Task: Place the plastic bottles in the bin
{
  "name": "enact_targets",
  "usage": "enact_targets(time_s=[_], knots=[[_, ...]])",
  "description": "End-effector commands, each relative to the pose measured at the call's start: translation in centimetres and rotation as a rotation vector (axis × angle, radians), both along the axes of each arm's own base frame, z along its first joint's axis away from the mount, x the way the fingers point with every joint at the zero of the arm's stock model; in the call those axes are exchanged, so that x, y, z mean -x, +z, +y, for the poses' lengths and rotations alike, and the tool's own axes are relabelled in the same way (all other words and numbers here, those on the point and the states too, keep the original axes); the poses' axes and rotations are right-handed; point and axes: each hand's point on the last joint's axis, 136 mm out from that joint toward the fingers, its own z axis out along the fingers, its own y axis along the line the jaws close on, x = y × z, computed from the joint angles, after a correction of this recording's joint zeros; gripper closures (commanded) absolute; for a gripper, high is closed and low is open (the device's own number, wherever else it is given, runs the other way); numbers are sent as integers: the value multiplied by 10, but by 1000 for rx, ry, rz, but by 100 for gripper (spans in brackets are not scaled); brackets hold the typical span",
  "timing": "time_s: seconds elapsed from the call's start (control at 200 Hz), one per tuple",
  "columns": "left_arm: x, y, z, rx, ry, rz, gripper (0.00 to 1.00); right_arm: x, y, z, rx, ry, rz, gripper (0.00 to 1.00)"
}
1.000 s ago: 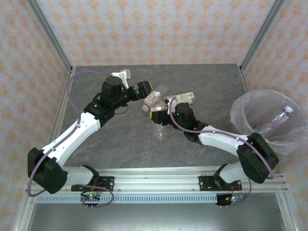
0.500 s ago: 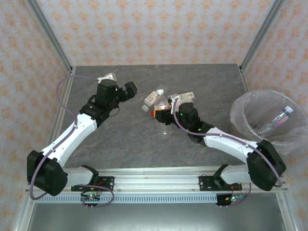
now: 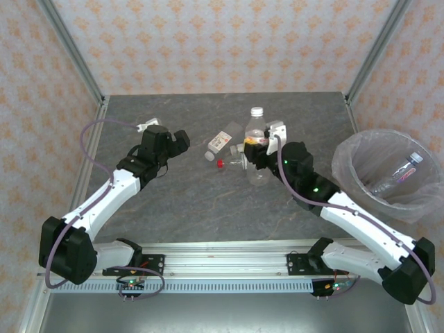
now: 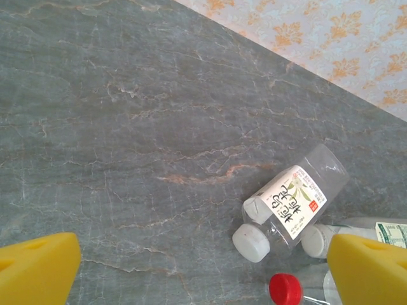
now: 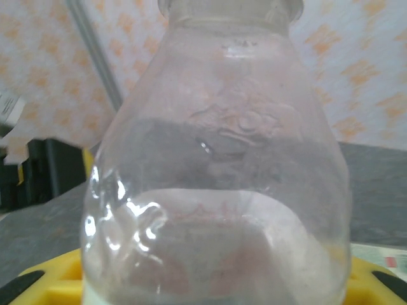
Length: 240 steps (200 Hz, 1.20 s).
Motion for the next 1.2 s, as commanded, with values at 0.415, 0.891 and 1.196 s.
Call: enact_targets(time_s=[0.415,0.891,1.196], knots=[[-10,-22,-18,24,-82,83,0,17,104,-160,148,-579,-196,55],[-16,-34,-35,63,-140,132,0,51,129,-258,249,-942,-283,55],[-15,-31,-34,57,-145,130,0,56,118,-305,343,-1153,-253,55]])
